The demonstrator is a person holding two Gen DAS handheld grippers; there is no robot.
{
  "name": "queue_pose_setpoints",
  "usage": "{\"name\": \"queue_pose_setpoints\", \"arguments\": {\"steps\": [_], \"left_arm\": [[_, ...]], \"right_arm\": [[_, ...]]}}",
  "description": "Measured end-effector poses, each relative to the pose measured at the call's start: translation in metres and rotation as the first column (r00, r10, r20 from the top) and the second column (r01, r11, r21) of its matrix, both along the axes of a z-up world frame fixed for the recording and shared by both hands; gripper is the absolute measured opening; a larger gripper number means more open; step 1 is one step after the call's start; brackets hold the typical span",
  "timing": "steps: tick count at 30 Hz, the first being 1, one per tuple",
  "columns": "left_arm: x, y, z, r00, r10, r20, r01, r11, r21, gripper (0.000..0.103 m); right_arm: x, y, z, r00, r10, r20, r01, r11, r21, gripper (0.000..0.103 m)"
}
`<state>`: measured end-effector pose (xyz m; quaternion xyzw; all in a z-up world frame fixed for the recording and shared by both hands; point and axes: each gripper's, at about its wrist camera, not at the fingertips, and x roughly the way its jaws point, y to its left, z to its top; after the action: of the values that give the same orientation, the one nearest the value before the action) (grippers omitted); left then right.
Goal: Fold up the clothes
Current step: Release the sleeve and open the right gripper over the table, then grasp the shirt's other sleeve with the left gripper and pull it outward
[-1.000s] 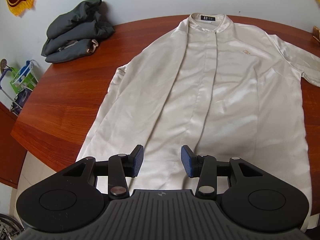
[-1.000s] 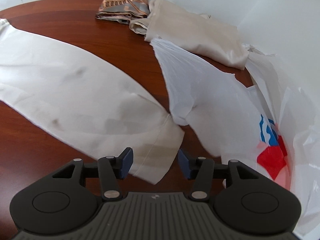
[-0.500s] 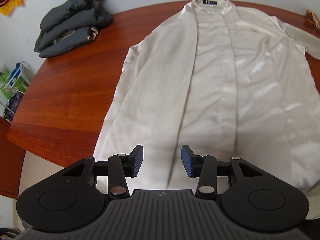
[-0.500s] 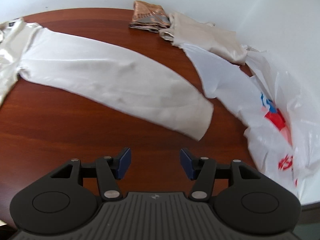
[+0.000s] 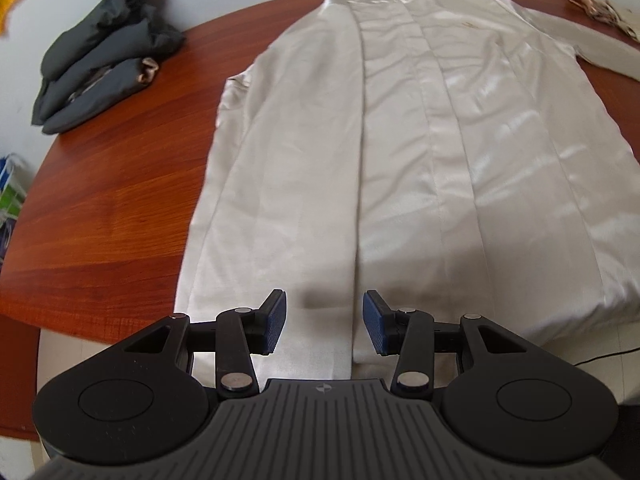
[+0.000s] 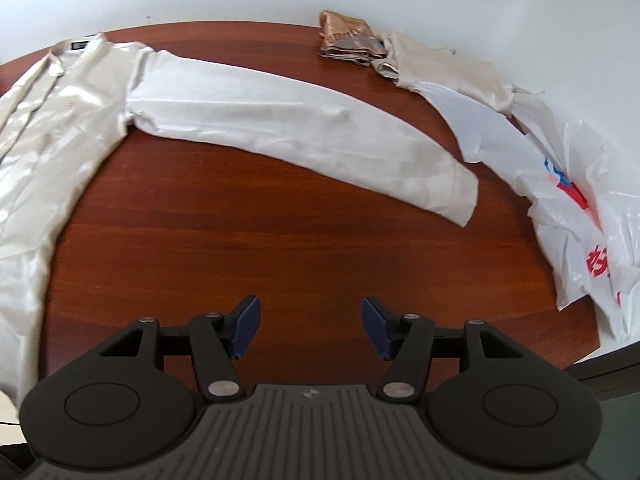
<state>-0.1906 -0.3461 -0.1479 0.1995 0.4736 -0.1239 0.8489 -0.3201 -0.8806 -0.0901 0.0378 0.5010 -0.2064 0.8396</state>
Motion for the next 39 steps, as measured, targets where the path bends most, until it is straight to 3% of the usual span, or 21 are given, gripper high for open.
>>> {"name": "queue_pose_setpoints", "arguments": {"steps": [14,16,18,19,31,39], "left_arm": [[0.007,0.01,-0.019,0.997,-0.083,-0.004,0.083,0.996,0.037,0.044],[0.006,0.012,-0.018,0.995,-0.104,0.001,0.104,0.994,0.041,0.021],[0.005,0.015,-0.015,0.993,-0.119,0.013,0.118,0.992,0.037,0.006],[0.005,0.017,-0.012,0.992,-0.123,0.023,0.122,0.992,0.033,0.004],[0.038,0.05,0.046,0.998,-0.024,0.065,0.028,0.998,-0.049,0.002],[0.077,0.083,0.076,0.99,0.029,0.137,-0.028,1.0,-0.007,0.001]], "right_arm": [[-0.008,0.073,0.024,0.997,0.04,0.063,-0.041,0.999,0.007,0.067],[-0.008,0.081,0.027,0.996,0.047,0.071,-0.047,0.999,0.01,0.068],[-0.007,0.087,0.028,0.995,0.053,0.079,-0.054,0.998,0.013,0.068],[-0.007,0.091,0.029,0.995,0.056,0.083,-0.057,0.998,0.014,0.069],[0.015,0.117,0.031,0.982,0.144,0.125,-0.153,0.986,0.067,0.07],[0.039,0.146,0.024,0.965,0.23,0.124,-0.244,0.964,0.104,0.07]]}}
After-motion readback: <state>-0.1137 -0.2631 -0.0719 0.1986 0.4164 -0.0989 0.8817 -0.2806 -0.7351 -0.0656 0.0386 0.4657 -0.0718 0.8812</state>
